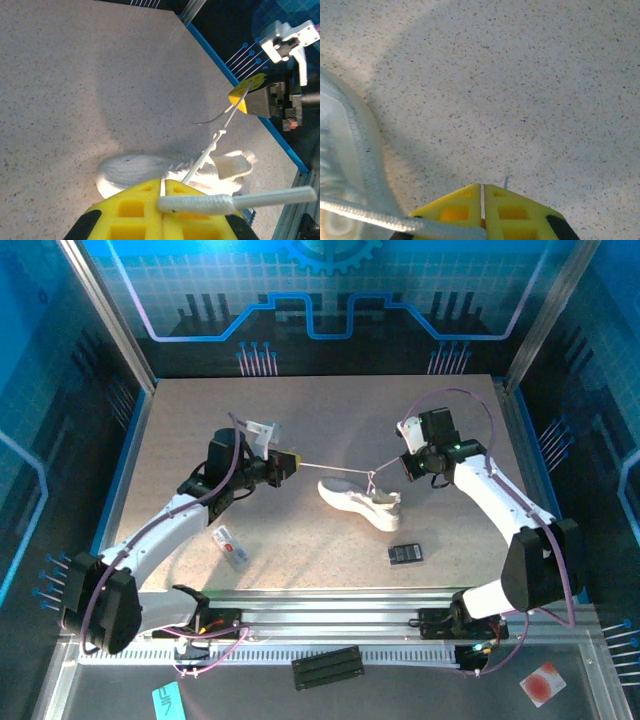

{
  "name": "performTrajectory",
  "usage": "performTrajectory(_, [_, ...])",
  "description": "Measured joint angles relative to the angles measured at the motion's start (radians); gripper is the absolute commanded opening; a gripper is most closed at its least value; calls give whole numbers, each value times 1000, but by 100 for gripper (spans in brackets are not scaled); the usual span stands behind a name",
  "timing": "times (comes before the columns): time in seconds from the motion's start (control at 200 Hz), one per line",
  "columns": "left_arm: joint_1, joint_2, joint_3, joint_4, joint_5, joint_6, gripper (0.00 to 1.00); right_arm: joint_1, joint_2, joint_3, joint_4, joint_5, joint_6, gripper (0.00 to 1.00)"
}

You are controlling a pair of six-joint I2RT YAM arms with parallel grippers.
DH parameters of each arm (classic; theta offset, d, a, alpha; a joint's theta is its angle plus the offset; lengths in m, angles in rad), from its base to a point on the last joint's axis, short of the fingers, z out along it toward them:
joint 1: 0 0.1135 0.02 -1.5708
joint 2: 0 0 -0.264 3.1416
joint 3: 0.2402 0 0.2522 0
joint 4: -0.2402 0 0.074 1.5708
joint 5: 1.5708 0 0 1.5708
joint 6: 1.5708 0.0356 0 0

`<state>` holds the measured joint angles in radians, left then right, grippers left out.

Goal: Tie the shoes

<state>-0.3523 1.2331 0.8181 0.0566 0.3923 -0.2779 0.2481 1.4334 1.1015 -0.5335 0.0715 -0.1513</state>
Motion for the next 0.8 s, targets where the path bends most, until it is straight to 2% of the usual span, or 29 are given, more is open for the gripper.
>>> performTrajectory(0.08, [-5, 0, 29, -30, 16, -2, 0, 9, -15, 0, 1, -53, -5, 0])
performTrajectory(0.16, [-47, 5, 64, -48, 21, 12, 0, 39, -14, 6, 2, -112, -25, 0])
performTrajectory(0.295, [-229, 30, 124, -42, 13, 77, 0, 93, 77, 123, -20, -225, -70, 0])
performTrajectory(0.405, [-384, 96, 143, 40, 6, 120, 0, 106, 210, 277, -54, -336, -111, 1])
performTrajectory(0.525, [-486, 219, 169, 117, -8, 139, 0, 113, 359, 434, -106, -423, -158, 1])
performTrajectory(0.64, [-527, 322, 200, 139, -52, 126, 0, 114, 436, 488, -147, -405, -172, 1])
performTrajectory(0.796, [-505, 310, 148, 129, -183, 39, 0, 74, 491, 487, -224, -299, -137, 2])
